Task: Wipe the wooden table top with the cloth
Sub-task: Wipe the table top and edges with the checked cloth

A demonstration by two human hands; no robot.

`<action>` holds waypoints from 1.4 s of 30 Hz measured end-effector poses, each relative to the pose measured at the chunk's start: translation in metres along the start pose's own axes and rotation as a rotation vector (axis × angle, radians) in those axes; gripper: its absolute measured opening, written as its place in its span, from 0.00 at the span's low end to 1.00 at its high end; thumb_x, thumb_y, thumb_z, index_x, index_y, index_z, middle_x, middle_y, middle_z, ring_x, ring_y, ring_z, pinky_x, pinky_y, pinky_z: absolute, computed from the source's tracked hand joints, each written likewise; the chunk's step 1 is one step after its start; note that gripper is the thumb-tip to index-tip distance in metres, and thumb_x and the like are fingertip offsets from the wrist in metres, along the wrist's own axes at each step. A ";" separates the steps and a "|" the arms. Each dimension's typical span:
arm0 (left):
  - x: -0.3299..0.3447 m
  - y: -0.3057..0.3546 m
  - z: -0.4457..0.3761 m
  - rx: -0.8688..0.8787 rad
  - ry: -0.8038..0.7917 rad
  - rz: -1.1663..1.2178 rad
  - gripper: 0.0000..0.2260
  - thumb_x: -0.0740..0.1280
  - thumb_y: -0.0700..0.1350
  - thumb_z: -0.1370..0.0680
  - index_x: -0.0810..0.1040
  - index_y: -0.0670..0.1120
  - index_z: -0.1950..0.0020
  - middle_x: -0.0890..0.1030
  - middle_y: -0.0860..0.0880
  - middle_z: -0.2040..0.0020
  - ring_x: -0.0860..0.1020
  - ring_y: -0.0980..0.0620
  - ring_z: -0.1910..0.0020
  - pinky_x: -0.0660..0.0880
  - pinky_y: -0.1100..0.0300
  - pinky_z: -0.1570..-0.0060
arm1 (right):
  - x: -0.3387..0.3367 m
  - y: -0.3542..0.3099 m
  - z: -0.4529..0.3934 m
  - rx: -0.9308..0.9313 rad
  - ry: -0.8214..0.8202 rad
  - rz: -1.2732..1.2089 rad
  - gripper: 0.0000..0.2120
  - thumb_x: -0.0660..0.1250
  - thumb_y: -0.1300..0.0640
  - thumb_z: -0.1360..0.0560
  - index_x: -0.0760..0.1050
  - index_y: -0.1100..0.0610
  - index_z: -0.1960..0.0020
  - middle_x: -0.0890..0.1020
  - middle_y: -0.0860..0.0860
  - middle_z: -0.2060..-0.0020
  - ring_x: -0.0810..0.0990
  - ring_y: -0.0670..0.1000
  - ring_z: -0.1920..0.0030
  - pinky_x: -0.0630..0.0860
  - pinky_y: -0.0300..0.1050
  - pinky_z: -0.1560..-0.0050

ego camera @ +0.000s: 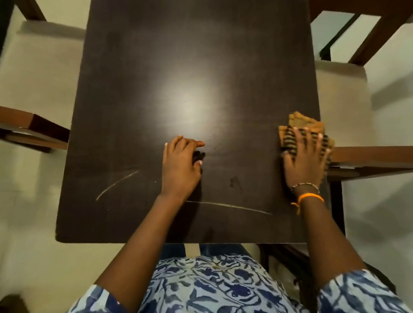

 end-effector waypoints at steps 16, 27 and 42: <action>0.019 0.035 -0.024 -0.082 0.115 -0.034 0.20 0.63 0.34 0.28 0.72 0.40 0.36 0.74 0.40 0.40 0.70 0.38 0.37 0.65 0.48 0.35 | 0.027 -0.135 0.019 -0.608 -0.079 -0.066 0.31 0.55 0.46 0.32 0.66 0.50 0.30 0.69 0.51 0.29 0.63 0.59 0.28 0.49 0.60 0.30; 0.054 0.053 -0.025 -0.056 -0.214 -0.433 0.49 0.71 0.56 0.31 0.42 0.42 0.23 0.43 0.43 0.22 0.34 0.40 0.25 0.36 0.43 0.29 | -0.004 -0.011 -0.064 0.104 0.046 -0.135 0.32 0.61 0.52 0.27 0.55 0.50 0.25 0.56 0.52 0.24 0.46 0.60 0.24 0.42 0.65 0.28; 0.066 0.047 -0.001 -0.162 -0.272 -0.387 0.47 0.71 0.55 0.30 0.44 0.43 0.23 0.42 0.45 0.22 0.35 0.44 0.25 0.35 0.47 0.28 | 0.000 -0.041 -0.083 -0.311 -0.014 -0.121 0.30 0.60 0.51 0.27 0.57 0.48 0.26 0.59 0.50 0.25 0.50 0.58 0.24 0.44 0.66 0.28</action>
Point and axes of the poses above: each hand's wrist, its own z-axis away from the middle knuckle, its own x-axis out of the palm, y = z × x, the point moved 7 cm from there along -z, towards the middle knuckle
